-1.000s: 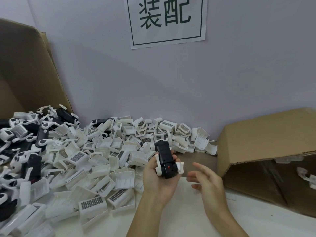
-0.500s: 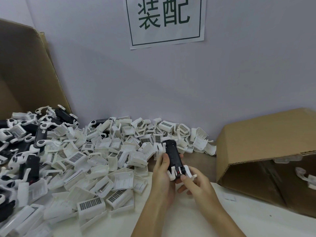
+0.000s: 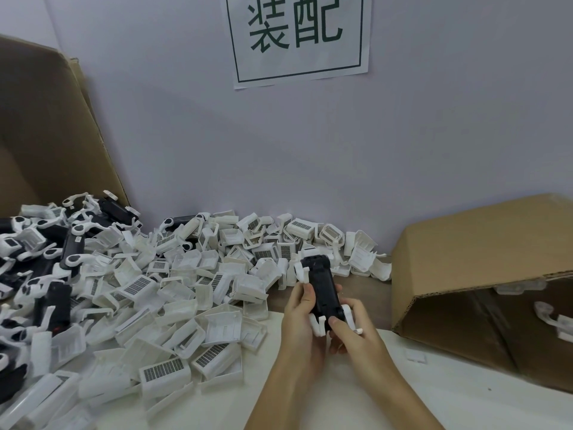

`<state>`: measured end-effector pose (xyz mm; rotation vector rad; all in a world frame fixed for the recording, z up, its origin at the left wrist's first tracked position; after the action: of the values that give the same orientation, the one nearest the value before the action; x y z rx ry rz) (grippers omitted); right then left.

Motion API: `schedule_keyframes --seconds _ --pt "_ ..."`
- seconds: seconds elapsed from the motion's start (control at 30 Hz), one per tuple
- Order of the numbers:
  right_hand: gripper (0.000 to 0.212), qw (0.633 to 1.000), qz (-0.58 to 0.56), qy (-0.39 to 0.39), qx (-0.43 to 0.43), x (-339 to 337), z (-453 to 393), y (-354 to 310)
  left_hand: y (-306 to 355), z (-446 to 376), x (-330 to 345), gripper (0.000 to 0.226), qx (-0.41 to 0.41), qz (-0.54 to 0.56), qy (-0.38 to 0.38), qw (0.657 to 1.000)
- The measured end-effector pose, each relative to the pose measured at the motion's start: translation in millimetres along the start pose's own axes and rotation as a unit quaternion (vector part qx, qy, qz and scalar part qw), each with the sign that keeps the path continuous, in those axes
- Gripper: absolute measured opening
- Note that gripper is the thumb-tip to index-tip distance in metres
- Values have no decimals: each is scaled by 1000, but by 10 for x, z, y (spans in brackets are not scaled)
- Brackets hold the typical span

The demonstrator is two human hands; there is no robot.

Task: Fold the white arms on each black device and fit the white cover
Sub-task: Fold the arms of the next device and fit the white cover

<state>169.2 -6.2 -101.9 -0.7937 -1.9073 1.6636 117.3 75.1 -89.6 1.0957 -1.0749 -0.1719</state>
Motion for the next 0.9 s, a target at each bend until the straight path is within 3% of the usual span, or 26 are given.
schedule_keyframes --seconds 0.2,0.47,0.67,0.9 --pt "31 1000 7 -1 1 -8 1 30 8 -11 0 34 14 -1 -9 1000" --pt "26 999 24 14 -28 -7 -2 14 40 -15 26 43 45 -18 -39 998" --pt "18 1000 3 14 -23 -3 -9 2 22 -20 6 41 34 -17 -43 998" --pt "29 1000 -5 4 -19 -12 -3 34 13 -1 16 36 11 -13 -31 999"
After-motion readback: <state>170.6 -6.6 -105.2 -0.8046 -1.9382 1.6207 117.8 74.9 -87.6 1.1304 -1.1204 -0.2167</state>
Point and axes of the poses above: each hand's wrist, its own z-axis away from the middle knuckle, its own x-axis out of the palm, y = z × x, the point moved 6 cm from there along -z, towards the middle knuckle, and after that the axes turned 2 degrees about -x, right-handed, at the moved point
